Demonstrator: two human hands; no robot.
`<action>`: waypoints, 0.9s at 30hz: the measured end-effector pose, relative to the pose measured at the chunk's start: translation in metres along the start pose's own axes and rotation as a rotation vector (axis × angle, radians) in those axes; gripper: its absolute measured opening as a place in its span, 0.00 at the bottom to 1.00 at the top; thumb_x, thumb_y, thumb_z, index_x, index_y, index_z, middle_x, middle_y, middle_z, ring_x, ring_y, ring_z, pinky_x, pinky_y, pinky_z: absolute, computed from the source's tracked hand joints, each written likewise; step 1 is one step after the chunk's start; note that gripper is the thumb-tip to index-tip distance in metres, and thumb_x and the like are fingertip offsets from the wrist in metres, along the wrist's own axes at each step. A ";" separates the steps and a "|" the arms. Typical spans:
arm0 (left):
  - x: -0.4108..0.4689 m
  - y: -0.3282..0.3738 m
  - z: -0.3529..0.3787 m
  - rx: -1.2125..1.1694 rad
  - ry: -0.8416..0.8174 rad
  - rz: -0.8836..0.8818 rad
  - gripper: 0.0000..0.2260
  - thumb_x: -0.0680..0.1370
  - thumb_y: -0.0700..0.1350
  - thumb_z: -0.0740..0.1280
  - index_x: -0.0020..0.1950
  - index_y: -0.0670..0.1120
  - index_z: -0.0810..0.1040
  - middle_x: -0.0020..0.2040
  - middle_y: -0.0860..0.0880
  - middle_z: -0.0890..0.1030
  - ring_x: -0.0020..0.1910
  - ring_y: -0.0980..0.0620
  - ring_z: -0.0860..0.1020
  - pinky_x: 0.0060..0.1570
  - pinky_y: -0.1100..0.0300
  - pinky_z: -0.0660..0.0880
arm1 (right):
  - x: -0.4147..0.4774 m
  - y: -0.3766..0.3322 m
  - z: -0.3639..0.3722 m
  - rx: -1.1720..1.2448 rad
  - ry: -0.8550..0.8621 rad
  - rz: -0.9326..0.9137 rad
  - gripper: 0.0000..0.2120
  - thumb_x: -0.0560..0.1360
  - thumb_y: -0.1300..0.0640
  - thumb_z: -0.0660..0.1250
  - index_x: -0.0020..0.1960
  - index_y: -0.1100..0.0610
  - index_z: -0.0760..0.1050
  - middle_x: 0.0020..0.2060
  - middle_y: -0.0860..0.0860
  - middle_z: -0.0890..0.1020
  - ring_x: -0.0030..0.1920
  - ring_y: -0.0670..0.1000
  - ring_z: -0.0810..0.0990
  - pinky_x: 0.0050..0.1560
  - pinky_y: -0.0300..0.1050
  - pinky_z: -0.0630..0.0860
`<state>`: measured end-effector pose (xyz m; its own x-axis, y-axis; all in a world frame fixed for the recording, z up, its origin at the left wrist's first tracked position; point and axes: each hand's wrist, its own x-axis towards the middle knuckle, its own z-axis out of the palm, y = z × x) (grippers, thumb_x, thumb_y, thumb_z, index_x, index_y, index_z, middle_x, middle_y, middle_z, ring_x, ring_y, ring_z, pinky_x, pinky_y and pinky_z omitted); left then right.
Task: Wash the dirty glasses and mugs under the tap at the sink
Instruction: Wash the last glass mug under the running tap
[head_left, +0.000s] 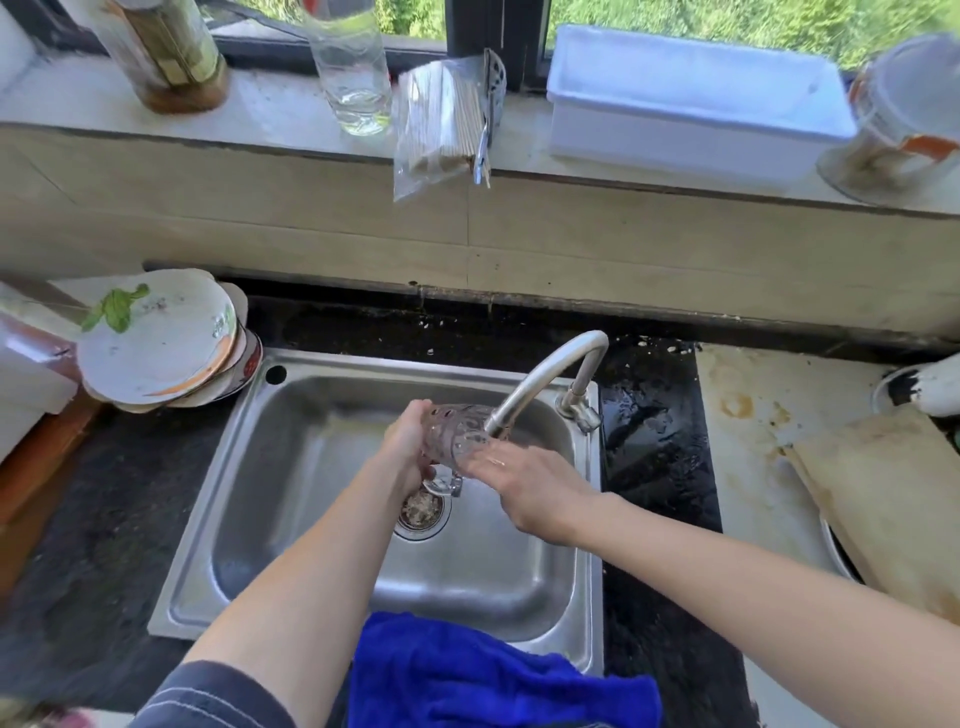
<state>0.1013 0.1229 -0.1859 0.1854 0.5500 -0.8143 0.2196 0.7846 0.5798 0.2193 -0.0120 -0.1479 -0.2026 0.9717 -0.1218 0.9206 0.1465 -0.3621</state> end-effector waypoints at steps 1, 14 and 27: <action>-0.003 -0.002 0.005 0.026 -0.026 -0.010 0.12 0.76 0.53 0.60 0.39 0.47 0.73 0.31 0.47 0.74 0.26 0.50 0.67 0.30 0.60 0.58 | 0.007 0.001 -0.002 -0.043 -0.013 0.052 0.29 0.71 0.69 0.60 0.72 0.56 0.66 0.66 0.56 0.76 0.64 0.57 0.75 0.54 0.54 0.77; -0.024 0.014 -0.021 0.168 -0.308 -0.179 0.15 0.81 0.53 0.54 0.48 0.46 0.75 0.39 0.44 0.79 0.33 0.48 0.78 0.35 0.59 0.70 | 0.024 -0.008 -0.025 -0.181 -0.009 0.043 0.13 0.70 0.59 0.72 0.53 0.63 0.79 0.41 0.59 0.84 0.40 0.61 0.82 0.33 0.47 0.75; -0.021 -0.007 -0.014 -0.132 -0.163 0.145 0.06 0.81 0.41 0.60 0.53 0.45 0.76 0.52 0.42 0.80 0.41 0.46 0.81 0.41 0.49 0.80 | 0.023 -0.018 -0.015 0.267 0.044 0.322 0.12 0.80 0.48 0.61 0.56 0.50 0.81 0.50 0.53 0.85 0.51 0.59 0.82 0.49 0.52 0.78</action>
<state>0.0829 0.1097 -0.1734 0.3605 0.6144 -0.7018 0.0544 0.7373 0.6734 0.2026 0.0108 -0.1304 0.1008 0.9678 -0.2307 0.8144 -0.2135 -0.5397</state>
